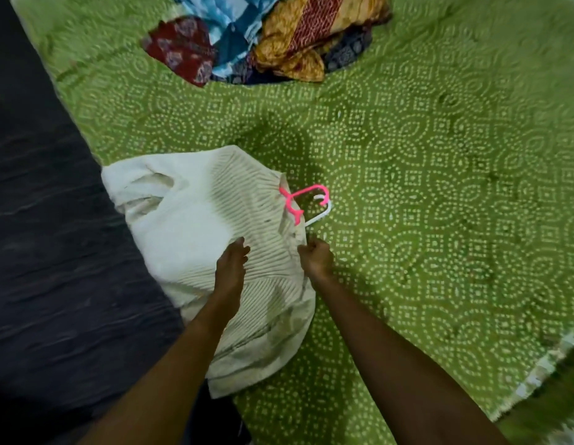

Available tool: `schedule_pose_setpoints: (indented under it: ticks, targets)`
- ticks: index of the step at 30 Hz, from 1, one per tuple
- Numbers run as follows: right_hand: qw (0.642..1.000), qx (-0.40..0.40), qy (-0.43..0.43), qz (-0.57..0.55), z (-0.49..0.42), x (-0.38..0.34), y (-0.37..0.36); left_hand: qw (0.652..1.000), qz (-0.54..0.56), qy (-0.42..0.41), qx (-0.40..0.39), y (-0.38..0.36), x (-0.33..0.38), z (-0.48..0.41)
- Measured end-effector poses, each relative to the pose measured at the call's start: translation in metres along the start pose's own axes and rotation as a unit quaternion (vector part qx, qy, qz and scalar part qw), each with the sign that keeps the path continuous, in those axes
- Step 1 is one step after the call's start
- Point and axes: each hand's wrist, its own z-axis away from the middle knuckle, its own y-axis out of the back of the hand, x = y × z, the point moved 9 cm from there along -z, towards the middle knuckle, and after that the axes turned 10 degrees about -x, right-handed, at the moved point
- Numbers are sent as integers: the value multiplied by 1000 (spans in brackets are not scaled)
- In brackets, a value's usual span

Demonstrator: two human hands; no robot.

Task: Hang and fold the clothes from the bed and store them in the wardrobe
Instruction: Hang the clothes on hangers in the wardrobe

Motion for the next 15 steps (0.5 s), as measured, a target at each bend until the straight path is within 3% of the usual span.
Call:
schedule_pose_setpoints:
  ticks: [6, 9, 15]
  targets:
    - [988, 55, 6, 143, -25, 12, -17, 1000, -20, 16, -5, 1, -16, -25]
    - [973, 112, 28, 197, -28, 9, -12, 999, -29, 20, -10, 0, -22, -32]
    - [933, 155, 89, 312, -27, -2, -16, 999, -29, 22, -3, 6, -32, -36]
